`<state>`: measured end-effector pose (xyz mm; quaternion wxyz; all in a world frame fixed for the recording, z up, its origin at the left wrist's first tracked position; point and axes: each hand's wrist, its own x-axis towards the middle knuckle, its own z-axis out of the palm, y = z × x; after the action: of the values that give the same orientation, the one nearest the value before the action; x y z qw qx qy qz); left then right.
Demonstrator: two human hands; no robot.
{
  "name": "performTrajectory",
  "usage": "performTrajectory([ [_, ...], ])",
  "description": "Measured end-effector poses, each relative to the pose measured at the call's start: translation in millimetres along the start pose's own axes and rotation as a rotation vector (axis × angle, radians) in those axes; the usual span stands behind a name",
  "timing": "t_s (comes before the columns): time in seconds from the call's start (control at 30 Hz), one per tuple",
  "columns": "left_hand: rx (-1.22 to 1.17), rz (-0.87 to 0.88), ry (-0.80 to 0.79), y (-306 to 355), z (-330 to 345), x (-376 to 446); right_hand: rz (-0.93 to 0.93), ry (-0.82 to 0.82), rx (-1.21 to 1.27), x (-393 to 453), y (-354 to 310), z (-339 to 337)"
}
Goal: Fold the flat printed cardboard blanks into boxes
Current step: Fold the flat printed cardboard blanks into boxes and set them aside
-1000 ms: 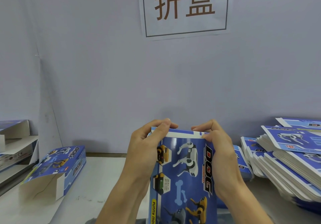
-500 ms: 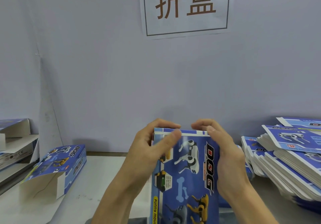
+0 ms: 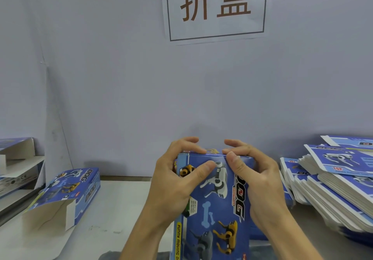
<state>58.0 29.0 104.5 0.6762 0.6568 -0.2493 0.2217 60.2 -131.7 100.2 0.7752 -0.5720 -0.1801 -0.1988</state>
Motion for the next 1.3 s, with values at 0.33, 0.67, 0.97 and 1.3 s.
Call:
performTrajectory([
  [0.33,0.007,0.080,0.099,-2,-8,3,-0.109,0.025,-0.185,-4,-5,8],
  [0.67,-0.344,-0.063,0.929,-14,-30,13,-0.486,-0.055,-0.674,-11,-7,40],
  [0.97,-0.479,-0.439,0.530,-10,-2,10,0.195,-0.002,-0.350,-8,12,39],
  [1.3,-0.102,-0.675,0.044,-8,3,4,0.144,0.182,0.128,9,8,-2],
])
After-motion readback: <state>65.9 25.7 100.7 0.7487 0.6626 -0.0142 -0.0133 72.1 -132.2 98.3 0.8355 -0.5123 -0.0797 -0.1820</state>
